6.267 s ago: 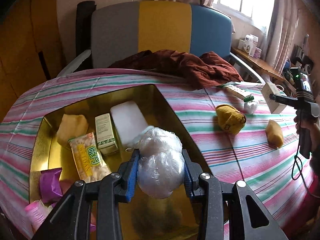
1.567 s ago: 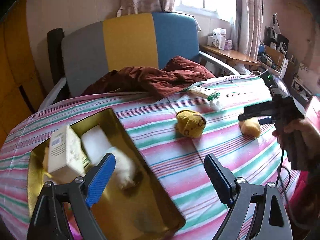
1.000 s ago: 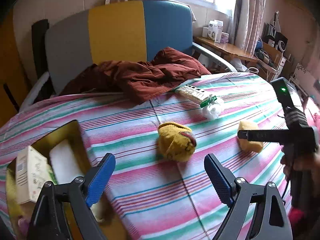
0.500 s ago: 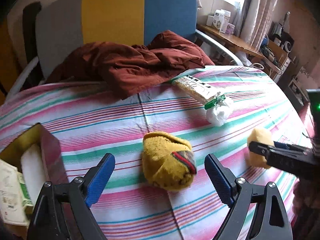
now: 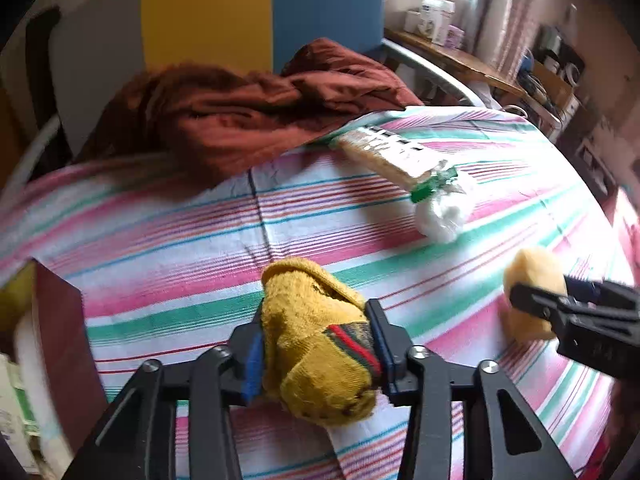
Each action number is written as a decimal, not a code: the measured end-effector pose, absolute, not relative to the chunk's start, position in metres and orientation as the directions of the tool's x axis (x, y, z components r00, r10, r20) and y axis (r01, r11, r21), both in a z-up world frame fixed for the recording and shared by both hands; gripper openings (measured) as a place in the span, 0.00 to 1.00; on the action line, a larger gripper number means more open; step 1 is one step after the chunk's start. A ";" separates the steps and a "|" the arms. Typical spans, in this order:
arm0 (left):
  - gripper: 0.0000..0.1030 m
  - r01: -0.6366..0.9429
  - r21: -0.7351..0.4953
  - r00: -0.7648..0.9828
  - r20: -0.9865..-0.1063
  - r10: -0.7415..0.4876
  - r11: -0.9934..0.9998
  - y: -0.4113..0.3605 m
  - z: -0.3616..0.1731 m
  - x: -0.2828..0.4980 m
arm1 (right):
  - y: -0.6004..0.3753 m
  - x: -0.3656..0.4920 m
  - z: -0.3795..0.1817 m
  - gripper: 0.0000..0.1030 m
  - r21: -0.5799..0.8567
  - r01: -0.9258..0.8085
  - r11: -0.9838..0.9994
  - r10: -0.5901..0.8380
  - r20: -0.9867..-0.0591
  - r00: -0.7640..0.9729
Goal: Organize objects
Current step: 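Grasp the yellow sponge with the right gripper while the left grasps the knitted mitt, then carry the sponge and mitt into the gold tray and open both grippers, then withdraw both grippers toward the cracker stick and cotton balls, then grasp the cracker snack stick with the right gripper while the left grasps the cotton balls, then carry both items into the gold tray and open both grippers to release them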
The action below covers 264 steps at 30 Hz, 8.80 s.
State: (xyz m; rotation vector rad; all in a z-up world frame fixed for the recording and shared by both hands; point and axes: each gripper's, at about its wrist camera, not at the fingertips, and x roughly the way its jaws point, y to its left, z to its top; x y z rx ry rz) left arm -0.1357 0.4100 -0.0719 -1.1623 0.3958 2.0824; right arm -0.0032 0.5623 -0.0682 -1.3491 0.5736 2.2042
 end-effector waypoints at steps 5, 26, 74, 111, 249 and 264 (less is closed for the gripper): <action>0.41 -0.704 -0.078 -0.400 -0.778 0.484 -0.706 0.381 -0.044 -0.117 | 0.553 -0.006 -0.060 0.54 0.103 -0.557 -0.824 0.187 -0.879 -0.439; 0.42 -0.589 -0.069 -0.553 -0.692 0.464 -0.805 0.234 -0.001 -0.059 | 0.514 -0.012 -0.040 0.54 0.049 -0.422 -0.905 0.205 -0.819 -0.536; 0.42 -0.217 -0.376 -0.645 -0.637 0.422 -0.901 -0.025 0.010 -0.065 | 0.242 -0.029 -0.008 0.54 0.304 0.047 -0.951 -0.260 -0.713 -0.652; 0.71 -0.255 -0.295 -0.608 -0.692 0.390 -0.921 0.016 -0.012 -0.082 | 0.256 -0.024 -0.026 0.71 0.168 -0.112 -0.979 -0.057 -0.764 -0.643; 0.33 -0.851 -0.026 -0.299 -0.797 0.524 -0.524 0.482 -0.027 -0.123 | 0.612 -0.021 -0.049 0.47 0.112 -0.452 -0.885 0.158 -0.840 -0.519; 0.34 -0.642 0.012 -0.541 -0.715 0.443 -0.766 0.264 0.029 -0.079 | 0.472 -0.047 -0.016 0.47 0.120 -0.208 -0.971 0.020 -0.824 -0.567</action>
